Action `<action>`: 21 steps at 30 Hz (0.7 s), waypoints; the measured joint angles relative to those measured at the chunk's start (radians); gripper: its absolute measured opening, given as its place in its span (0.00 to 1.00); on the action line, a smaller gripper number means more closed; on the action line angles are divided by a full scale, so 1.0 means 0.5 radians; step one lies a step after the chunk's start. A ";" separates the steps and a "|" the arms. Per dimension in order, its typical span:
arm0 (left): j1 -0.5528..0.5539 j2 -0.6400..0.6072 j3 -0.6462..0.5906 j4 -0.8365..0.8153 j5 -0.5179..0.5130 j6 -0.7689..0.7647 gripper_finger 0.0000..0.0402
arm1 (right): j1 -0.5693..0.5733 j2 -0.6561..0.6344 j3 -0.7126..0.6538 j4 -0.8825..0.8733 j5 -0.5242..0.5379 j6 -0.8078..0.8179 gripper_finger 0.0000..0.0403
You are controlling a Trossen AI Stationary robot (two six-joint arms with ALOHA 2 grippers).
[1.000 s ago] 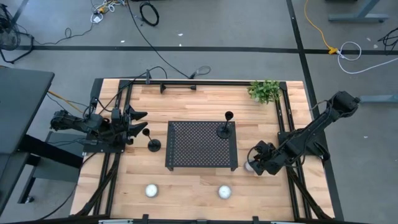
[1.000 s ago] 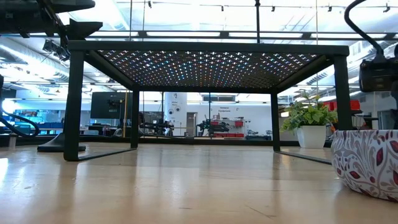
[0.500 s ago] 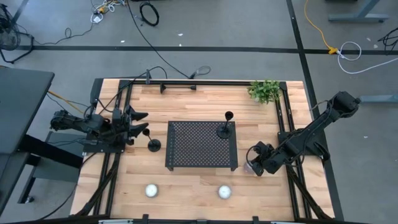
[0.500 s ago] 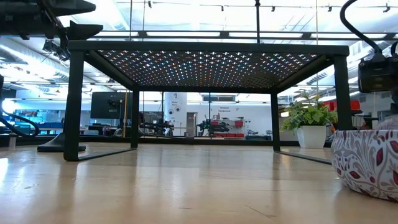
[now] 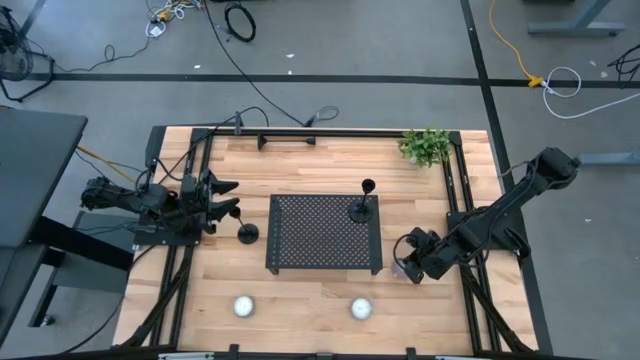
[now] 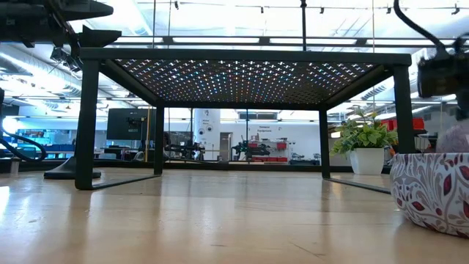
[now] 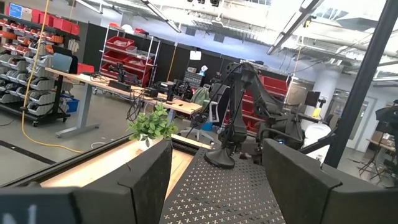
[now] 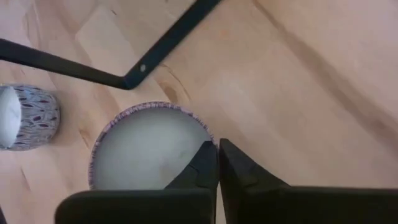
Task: Pick & Place candle stick holders
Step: Put the pink patterned scented candle on the shelf
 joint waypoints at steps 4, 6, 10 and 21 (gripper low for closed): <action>0.000 0.000 0.000 0.001 0.000 -0.001 0.63 | -0.059 0.000 0.199 -0.280 -0.006 -0.092 0.00; 0.000 0.000 0.000 0.001 0.000 -0.001 0.63 | -0.086 0.000 0.324 -0.442 0.019 -0.148 0.00; 0.000 0.000 0.000 0.001 0.000 -0.002 0.63 | -0.122 0.000 0.600 -0.793 0.087 -0.257 0.00; 0.000 0.000 0.000 0.006 0.220 -0.060 0.63 | -0.217 -0.002 1.192 -1.199 0.251 -0.591 0.00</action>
